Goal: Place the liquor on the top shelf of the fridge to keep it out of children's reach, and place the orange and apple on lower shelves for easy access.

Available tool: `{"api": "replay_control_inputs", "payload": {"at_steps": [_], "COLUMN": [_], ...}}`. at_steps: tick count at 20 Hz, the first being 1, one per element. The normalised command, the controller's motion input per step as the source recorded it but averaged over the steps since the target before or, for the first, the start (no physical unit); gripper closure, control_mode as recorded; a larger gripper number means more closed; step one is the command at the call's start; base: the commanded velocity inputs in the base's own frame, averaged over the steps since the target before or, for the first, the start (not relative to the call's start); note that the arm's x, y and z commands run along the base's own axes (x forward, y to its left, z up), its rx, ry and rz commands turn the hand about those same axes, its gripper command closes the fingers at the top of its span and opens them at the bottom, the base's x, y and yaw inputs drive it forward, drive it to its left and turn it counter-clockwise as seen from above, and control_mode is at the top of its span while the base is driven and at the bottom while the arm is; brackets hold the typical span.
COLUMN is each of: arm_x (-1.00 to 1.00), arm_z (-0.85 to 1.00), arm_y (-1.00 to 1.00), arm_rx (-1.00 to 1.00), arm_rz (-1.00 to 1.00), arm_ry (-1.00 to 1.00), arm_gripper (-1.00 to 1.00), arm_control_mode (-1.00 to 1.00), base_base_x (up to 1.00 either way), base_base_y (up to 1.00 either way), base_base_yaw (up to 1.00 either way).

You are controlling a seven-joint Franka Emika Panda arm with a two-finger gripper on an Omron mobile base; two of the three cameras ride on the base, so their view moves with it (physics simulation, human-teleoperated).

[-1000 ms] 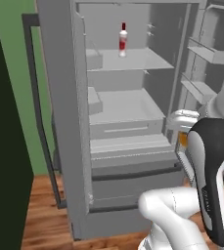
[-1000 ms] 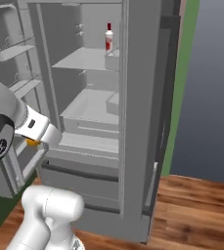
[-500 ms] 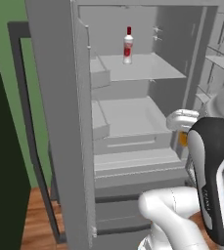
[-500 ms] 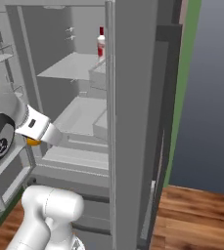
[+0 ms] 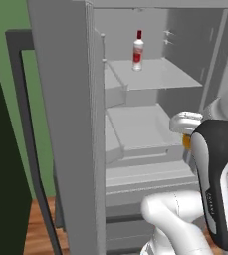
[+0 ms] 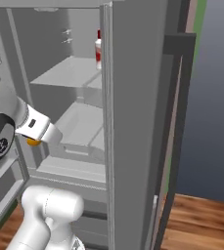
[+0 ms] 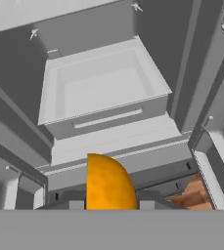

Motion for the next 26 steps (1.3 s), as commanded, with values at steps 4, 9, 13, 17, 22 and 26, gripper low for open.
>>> {"api": "replay_control_inputs", "payload": {"at_steps": [4,9,13,17,22,26], "arm_x": [0.0,0.27,0.5,0.49,0.45,0.42], "arm_z": [0.0,-0.12,-0.26,-0.32,-0.33,-0.4], "arm_y": [0.0,0.13,0.07,0.0,0.0,0.0], "arm_rx": [0.0,-0.02,-0.02,-0.01,0.0,0.0], "arm_rz": [0.0,0.0,0.0,0.0,0.0,0.0], "arm_ry": [0.0,0.04,0.06,0.02,0.0,0.0], "arm_gripper": [1.0,1.0,1.0,1.0,1.0,1.0], "arm_control_mode": [1.0,-1.0,-1.0,-1.0,-1.0,-1.0], "base_base_x": [0.38,0.15,0.0,0.0,0.0,0.0], "base_base_y": [0.28,0.11,0.0,0.0,0.0,0.0], "base_base_yaw": [0.0,0.0,0.0,0.0,0.0,0.0]}}
